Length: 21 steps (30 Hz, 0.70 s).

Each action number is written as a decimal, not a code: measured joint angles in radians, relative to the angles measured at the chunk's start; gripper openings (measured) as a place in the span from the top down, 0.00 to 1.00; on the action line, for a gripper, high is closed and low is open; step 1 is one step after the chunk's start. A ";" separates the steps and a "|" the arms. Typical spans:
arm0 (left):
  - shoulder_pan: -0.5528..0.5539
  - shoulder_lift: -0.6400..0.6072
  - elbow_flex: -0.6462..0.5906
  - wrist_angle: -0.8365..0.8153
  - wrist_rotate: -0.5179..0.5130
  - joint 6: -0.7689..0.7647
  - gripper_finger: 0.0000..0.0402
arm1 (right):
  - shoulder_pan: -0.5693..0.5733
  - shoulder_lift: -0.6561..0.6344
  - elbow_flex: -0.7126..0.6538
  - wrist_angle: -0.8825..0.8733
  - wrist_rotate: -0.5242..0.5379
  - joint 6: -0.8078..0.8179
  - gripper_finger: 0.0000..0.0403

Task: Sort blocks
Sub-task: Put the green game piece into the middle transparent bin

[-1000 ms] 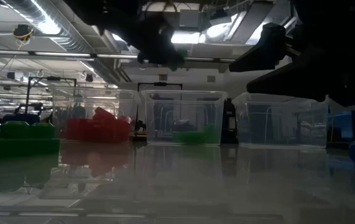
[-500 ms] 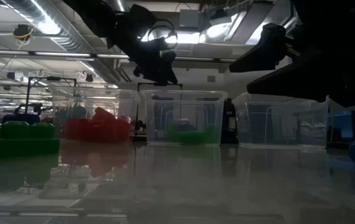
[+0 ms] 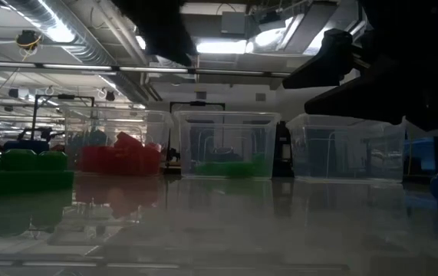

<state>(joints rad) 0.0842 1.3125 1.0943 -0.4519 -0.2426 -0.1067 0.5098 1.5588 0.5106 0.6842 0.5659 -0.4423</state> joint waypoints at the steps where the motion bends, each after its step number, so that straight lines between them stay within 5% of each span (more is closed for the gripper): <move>1: -0.041 -0.014 0.000 -0.038 0.000 -0.032 0.37 | 0.000 0.000 0.000 0.000 0.000 0.000 0.15; 9: -0.319 -0.022 0.000 -0.286 -0.007 -0.392 0.36 | 0.000 0.000 0.000 -0.001 0.000 0.008 0.15; 21: -0.556 0.093 0.000 -0.491 0.052 -1.100 0.36 | 0.000 0.000 0.000 -0.004 -0.001 0.016 0.15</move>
<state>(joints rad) -0.4717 1.4058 1.0939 -0.9434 -0.1904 -1.2071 0.5100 1.5587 0.5106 0.6805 0.5650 -0.4259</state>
